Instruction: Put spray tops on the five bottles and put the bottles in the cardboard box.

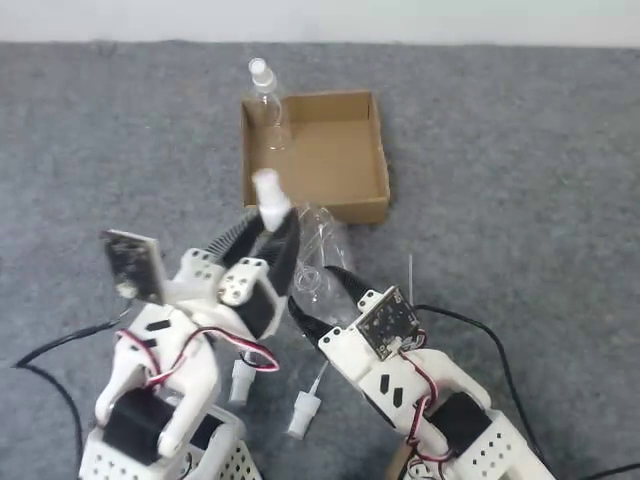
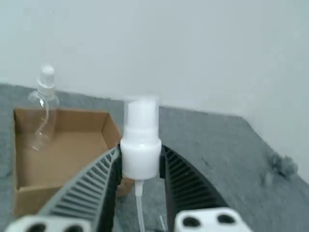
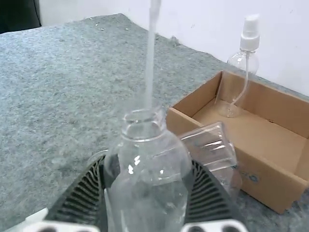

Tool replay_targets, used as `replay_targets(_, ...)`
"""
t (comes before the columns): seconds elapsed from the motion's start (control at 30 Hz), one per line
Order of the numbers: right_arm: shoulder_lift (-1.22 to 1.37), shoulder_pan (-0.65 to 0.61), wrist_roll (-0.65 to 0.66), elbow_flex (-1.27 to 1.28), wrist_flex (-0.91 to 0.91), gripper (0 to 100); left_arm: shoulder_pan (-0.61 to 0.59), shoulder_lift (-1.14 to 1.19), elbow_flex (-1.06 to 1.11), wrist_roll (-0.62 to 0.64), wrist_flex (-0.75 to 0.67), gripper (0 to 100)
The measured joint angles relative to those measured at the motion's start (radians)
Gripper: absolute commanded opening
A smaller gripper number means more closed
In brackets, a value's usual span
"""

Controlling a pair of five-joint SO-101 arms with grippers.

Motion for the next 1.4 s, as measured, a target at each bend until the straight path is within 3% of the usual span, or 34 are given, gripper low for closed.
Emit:
replay_targets(0.33,0.000,0.035,0.000,0.000,0.000,0.7,0.092,0.009,0.057,-0.037,0.000,10)
replay_targets(0.57,0.000,0.040,0.000,0.000,0.000,0.7,0.094,0.009,0.057,-0.037,0.011,23)
replay_targets(0.77,0.000,0.040,0.002,0.000,0.000,0.7,0.094,0.009,0.057,-0.041,0.023,23)
replay_targets(1.0,0.000,0.040,0.002,0.000,0.000,0.7,0.011,0.002,0.000,-0.040,0.026,23)
replay_targets(1.2,0.000,0.040,0.000,0.000,0.000,0.7,-0.002,0.008,-0.026,-0.041,0.026,16)
replay_targets(1.4,0.000,0.040,0.000,0.000,0.000,0.7,-0.002,0.000,-0.072,-0.041,0.026,15)
